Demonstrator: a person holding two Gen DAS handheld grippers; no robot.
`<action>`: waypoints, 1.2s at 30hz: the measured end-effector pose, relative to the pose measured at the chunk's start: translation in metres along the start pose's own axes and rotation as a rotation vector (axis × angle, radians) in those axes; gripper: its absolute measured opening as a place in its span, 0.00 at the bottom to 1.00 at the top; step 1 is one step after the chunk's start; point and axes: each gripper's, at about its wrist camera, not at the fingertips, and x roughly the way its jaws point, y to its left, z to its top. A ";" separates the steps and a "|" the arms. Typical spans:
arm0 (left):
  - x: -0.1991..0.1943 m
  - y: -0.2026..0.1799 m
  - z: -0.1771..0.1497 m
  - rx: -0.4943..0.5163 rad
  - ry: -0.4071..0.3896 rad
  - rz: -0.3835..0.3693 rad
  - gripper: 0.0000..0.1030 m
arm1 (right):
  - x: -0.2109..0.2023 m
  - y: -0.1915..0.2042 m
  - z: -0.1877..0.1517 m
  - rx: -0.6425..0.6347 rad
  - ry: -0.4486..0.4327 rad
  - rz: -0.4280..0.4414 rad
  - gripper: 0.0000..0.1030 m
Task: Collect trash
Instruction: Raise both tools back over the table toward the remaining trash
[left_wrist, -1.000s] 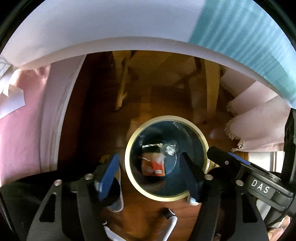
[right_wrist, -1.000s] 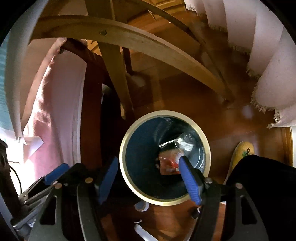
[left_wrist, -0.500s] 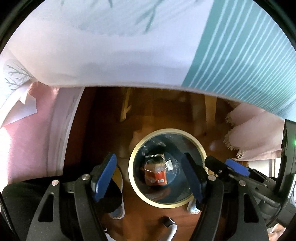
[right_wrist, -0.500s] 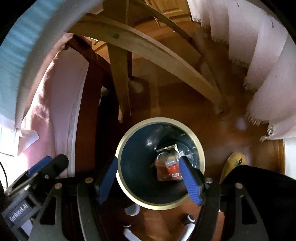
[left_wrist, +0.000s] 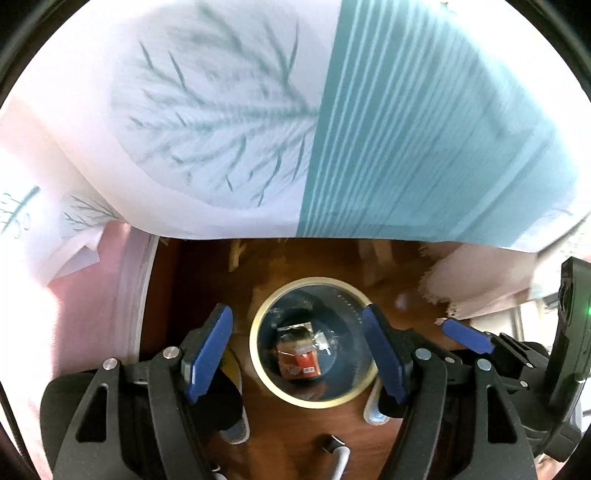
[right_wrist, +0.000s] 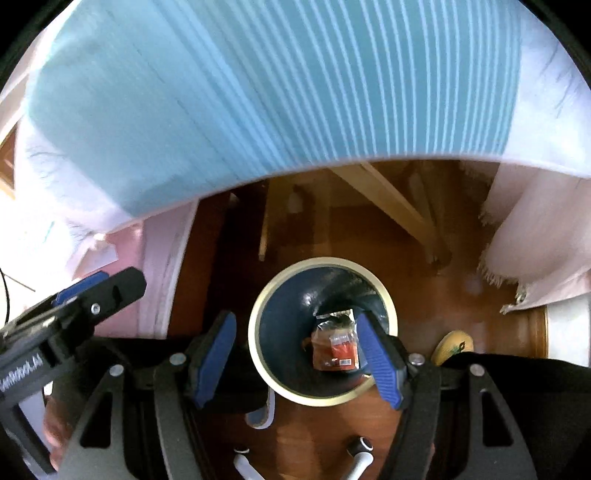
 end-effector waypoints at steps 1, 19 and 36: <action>-0.006 -0.001 0.000 0.002 -0.003 -0.008 0.69 | -0.009 0.003 -0.001 -0.013 -0.008 0.004 0.67; -0.146 0.010 0.029 0.058 -0.211 -0.020 0.73 | -0.148 0.094 0.021 -0.334 -0.254 0.012 0.67; -0.219 0.029 0.144 0.188 -0.302 0.037 0.79 | -0.222 0.122 0.146 -0.312 -0.402 -0.060 0.67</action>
